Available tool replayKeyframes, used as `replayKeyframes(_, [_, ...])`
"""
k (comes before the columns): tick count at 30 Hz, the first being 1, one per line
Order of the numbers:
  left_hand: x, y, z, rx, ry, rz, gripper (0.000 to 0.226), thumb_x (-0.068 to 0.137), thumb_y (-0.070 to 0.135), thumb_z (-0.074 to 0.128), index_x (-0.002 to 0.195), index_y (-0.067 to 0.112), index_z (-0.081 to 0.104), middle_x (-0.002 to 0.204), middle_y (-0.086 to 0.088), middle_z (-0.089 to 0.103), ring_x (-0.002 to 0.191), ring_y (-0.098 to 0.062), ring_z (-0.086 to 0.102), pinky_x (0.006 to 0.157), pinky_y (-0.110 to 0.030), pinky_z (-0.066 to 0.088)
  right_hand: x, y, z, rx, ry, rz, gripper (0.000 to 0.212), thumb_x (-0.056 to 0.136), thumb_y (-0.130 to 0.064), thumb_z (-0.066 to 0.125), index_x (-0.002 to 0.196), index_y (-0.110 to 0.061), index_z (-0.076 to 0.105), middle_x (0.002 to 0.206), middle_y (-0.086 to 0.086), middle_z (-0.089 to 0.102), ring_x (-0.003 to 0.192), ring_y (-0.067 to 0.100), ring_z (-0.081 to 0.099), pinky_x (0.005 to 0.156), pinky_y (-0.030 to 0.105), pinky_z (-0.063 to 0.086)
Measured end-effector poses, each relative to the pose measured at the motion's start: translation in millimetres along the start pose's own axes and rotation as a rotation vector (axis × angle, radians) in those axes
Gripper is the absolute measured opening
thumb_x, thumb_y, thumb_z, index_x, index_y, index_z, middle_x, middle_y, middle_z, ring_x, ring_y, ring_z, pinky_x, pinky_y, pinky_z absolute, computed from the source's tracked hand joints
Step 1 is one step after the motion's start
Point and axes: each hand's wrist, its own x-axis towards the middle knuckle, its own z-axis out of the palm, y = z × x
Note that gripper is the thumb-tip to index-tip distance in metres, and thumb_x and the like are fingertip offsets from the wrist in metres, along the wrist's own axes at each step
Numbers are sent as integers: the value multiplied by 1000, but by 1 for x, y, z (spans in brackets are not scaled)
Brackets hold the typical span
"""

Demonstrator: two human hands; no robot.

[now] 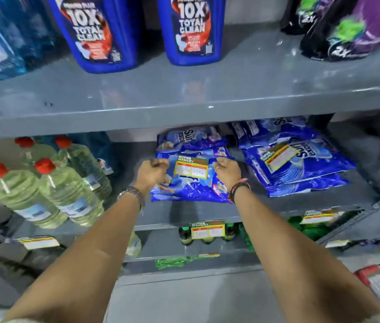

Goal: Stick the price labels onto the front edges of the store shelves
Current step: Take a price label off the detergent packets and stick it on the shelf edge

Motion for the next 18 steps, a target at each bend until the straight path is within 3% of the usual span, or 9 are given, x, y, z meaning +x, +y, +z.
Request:
replayKeyframes(2, [12,-2,9,17,-7,2,10,74,8,63,71,16,69,59,4,69,55,-11,64,62,-29,55,10,1,8,-3,17,44,28,88,-10,54,112,2,61,115,23,66,111,33,60,97,36,44])
replayKeyframes(4, [28,-5,20,20,17,-20,10,76,21,61,74,13,67,73,-8,74,67,-24,69,71,-36,57,18,4,11,-68,32,66,28,88,-17,55,108,-1,65,114,22,67,109,33,60,94,34,45])
replayKeyframes(6, [38,-2,30,93,31,-13,34,73,39,59,79,7,69,89,-22,73,87,-38,69,85,-46,56,23,7,12,-48,64,90,25,87,-19,58,104,-4,69,111,19,69,106,30,62,94,33,47])
replayKeyframes(10, [52,7,42,269,99,38,31,86,38,62,87,10,75,91,-15,75,91,-31,69,83,-36,53,31,9,16,28,76,70,24,81,-20,67,101,-7,71,104,12,73,89,17,62,87,23,47])
replayKeyframes(13, [55,8,46,262,93,55,29,82,40,67,92,14,76,96,-8,76,94,-24,68,88,-35,52,33,6,22,76,68,77,26,78,-22,72,98,-5,72,102,11,73,87,15,62,84,22,47])
replayKeyframes(15, [57,7,45,208,87,39,30,77,42,71,84,12,76,92,-9,76,91,-23,68,86,-36,54,35,6,23,120,75,103,27,76,-20,74,96,-3,71,99,12,72,86,17,62,82,24,48])
replayKeyframes(18, [68,-10,39,-5,108,20,54,55,59,72,74,8,72,85,-12,76,85,-28,71,82,-46,58,32,1,22,178,83,90,24,74,-18,75,91,-2,70,97,15,72,86,21,64,85,29,51])
